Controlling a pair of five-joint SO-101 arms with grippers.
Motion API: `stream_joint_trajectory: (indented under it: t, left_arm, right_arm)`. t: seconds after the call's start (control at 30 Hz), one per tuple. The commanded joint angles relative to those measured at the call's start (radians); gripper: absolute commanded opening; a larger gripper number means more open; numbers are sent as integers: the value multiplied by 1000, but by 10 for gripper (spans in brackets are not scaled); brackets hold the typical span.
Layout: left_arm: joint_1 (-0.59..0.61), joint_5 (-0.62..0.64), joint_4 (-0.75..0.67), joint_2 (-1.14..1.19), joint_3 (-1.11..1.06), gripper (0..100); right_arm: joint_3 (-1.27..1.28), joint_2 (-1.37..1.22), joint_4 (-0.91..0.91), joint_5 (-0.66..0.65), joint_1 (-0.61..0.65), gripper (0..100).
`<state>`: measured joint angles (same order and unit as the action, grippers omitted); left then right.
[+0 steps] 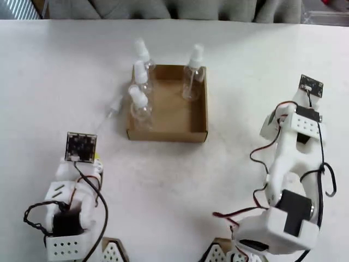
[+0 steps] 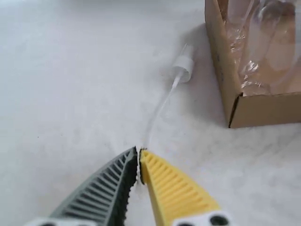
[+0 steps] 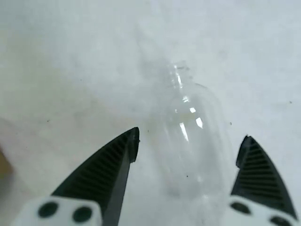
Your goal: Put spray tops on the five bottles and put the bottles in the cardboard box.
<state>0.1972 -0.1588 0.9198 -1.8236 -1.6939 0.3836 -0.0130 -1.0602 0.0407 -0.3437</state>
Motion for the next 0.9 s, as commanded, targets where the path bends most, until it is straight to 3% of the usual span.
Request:
stream_joint_trajectory:
  t: [0.0, 0.87]
  left_arm:
    - [-13, -8, 2, -5, 0, 24]
    - [-13, -8, 3, -5, 0, 24]
  right_arm:
    - [-74, -22, -10, 2, 12, 304]
    - [-100, -96, -5, -106, 36, 320]
